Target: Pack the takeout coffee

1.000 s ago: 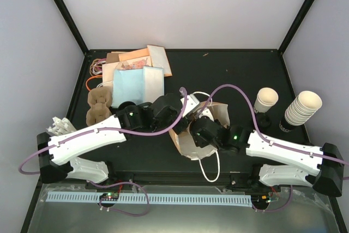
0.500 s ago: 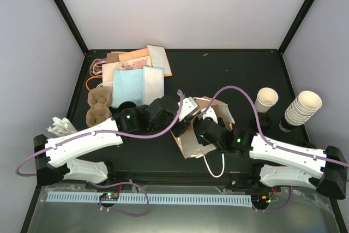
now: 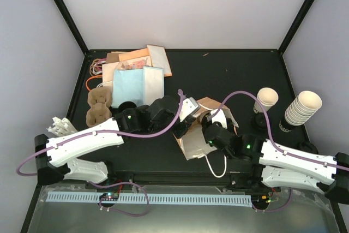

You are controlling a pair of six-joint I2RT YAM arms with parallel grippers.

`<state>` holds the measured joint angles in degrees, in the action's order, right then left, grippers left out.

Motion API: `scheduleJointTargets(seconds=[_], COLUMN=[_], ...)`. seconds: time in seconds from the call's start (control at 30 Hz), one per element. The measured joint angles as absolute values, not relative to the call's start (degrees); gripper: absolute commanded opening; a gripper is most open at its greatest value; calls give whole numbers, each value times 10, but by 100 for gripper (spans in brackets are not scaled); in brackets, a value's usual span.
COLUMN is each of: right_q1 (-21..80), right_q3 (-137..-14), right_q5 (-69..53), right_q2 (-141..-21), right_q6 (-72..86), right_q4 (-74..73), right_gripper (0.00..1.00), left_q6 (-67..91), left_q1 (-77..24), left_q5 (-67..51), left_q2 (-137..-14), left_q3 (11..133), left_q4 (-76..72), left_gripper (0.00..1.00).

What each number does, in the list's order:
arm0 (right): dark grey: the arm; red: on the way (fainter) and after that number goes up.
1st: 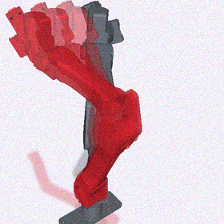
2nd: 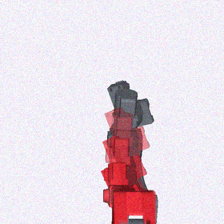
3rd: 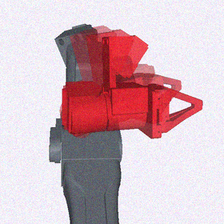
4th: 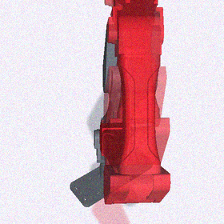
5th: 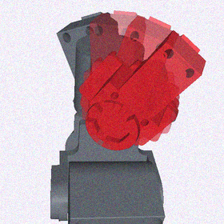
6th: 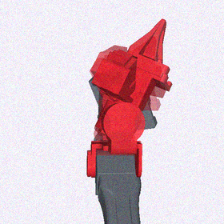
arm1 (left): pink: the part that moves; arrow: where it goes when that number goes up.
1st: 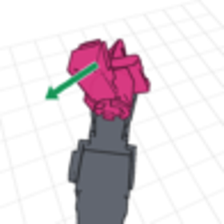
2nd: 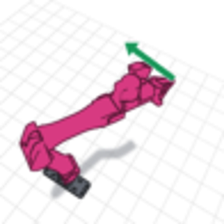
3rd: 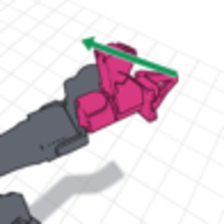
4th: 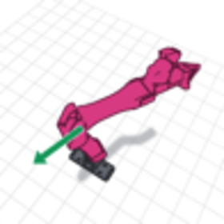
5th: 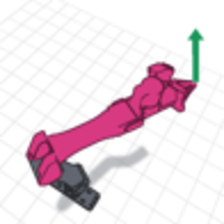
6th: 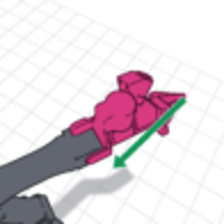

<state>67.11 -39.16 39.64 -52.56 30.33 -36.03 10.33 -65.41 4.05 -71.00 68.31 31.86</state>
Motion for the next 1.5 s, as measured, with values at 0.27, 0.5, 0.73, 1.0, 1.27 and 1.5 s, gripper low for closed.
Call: scheduleJointTargets(seconds=[0.27, 0.5, 0.73, 1.0, 1.27, 1.5], right_q1=[671, 671, 671, 671, 671, 671], right_q3=[-385, -368, -367, -359, -357, -349], right_q5=[409, 407, 402, 398, 386, 374], right_q2=[-556, -556, -552, -543, -541, -540], right_q6=[307, 307, 311, 315, 319, 332], right_q4=[-349, -325, -324, -322, -322, -321], right_gripper=[49, 48, 48, 48, 48, 48], left_q6=[120, 136, 153, 196, 206, 201], left_q1=[-654, -656, -648, -489, -331, -305], left_q5=[17, -3, -6, -17, -141, -219], left_q2=[-710, -701, -646, -612, -745, -977], left_q3=[683, 691, 769, 806, 753, 810], left_q4=[319, 331, 353, 383, 358, 377], left_gripper=[35, 87, 97, 99, 99, 88])
